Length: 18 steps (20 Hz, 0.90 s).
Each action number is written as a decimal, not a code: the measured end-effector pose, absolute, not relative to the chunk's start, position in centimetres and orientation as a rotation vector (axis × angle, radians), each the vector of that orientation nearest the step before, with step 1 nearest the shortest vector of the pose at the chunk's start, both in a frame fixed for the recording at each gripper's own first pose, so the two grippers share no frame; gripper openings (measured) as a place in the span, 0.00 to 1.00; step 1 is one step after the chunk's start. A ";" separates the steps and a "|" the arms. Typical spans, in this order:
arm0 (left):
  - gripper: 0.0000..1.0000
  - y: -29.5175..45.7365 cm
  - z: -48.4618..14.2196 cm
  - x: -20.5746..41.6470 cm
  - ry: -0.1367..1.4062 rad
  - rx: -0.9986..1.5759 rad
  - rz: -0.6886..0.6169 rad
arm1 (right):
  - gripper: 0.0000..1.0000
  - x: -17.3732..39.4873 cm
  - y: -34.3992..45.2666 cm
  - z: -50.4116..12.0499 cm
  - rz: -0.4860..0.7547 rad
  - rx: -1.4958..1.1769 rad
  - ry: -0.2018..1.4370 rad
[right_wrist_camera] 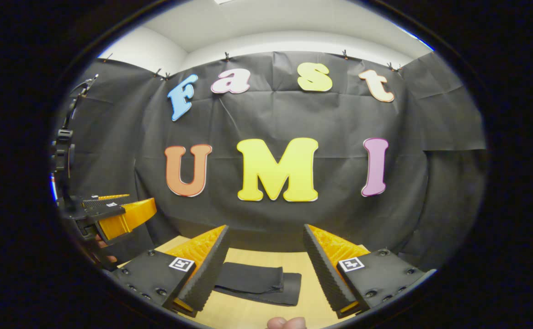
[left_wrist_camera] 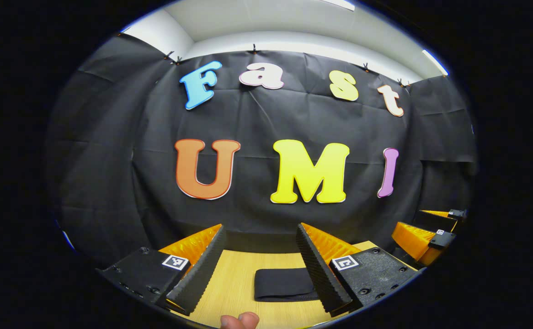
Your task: Grasp the waist and the cuffs of the jeans and fold them to make the two legs overlap; first hold the waist and fold one-third of the jeans toward the cuffs, then hold the cuffs and fold the remaining one-third in the same direction to finish folding.
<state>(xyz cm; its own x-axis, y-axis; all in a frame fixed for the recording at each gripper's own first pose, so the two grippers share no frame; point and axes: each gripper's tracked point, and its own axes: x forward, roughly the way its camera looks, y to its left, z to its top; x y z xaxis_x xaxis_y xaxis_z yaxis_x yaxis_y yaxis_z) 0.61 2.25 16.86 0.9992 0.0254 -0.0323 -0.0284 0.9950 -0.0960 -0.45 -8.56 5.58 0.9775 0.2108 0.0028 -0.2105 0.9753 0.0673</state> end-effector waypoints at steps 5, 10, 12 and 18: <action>1.00 2.9 16.7 -2.2 0.019 -0.084 0.059 | 0.99 -1.7 -9.2 6.0 0.151 0.085 -0.040; 1.00 2.8 16.0 -2.9 0.027 -0.096 0.064 | 0.98 -2.4 -9.8 5.9 0.125 0.070 -0.071; 0.98 2.6 15.9 -2.8 0.023 -0.089 0.059 | 0.99 -2.4 -10.1 5.8 0.112 0.064 -0.069; 0.98 2.1 15.9 -2.5 0.017 -0.090 0.037 | 0.99 -2.1 -10.1 5.9 0.096 0.040 -0.086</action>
<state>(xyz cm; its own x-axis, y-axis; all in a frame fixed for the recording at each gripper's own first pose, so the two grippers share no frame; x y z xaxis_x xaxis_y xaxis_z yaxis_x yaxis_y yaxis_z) -2.47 2.08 15.87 0.9992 0.0363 -0.0185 -0.0378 0.9952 -0.0899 -2.15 -10.11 5.93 0.9917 0.0941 0.0872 -0.0976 0.9946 0.0362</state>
